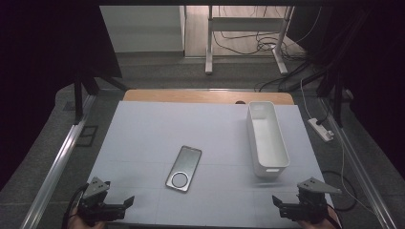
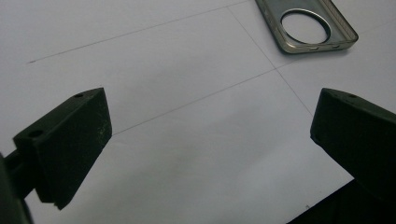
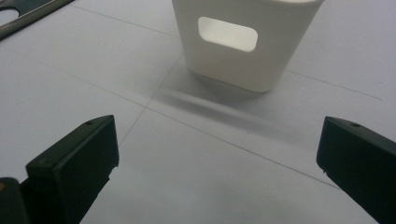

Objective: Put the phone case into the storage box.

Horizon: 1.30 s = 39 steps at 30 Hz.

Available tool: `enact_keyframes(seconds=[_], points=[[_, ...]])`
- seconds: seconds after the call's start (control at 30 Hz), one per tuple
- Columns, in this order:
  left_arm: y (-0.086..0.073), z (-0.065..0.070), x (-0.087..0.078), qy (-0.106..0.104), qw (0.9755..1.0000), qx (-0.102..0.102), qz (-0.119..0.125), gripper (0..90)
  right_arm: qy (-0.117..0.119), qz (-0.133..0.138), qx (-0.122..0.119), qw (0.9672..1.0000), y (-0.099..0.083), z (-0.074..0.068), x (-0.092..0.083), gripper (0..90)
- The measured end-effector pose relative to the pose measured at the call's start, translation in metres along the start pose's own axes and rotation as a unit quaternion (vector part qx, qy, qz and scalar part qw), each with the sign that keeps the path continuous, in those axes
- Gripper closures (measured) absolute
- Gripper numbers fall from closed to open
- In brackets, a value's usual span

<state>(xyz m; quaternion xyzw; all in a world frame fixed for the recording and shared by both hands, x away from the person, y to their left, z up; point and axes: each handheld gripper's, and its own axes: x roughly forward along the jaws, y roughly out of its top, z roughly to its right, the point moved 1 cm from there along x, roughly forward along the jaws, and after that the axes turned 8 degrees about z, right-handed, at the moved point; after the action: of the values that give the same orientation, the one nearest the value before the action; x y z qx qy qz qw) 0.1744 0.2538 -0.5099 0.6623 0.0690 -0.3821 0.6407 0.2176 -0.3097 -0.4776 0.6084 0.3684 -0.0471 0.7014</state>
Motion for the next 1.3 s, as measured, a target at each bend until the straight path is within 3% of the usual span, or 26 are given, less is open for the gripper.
enact_keyframes(seconds=[0.9,1.03,1.3], points=[[0.001,-0.002,0.004,0.004,0.9997,-0.015,-0.018,0.3,0.008,0.009,0.006,0.9999,0.000,0.002,-0.002,0.0],[0.003,-0.002,0.005,-0.001,0.9998,-0.011,-0.016,0.1,0.009,0.011,0.010,0.9998,0.000,0.002,-0.002,0.0],[0.011,0.001,0.010,-0.036,0.9993,0.003,-0.015,0.2,0.008,0.009,0.010,0.9999,0.000,0.002,-0.002,0.0]])
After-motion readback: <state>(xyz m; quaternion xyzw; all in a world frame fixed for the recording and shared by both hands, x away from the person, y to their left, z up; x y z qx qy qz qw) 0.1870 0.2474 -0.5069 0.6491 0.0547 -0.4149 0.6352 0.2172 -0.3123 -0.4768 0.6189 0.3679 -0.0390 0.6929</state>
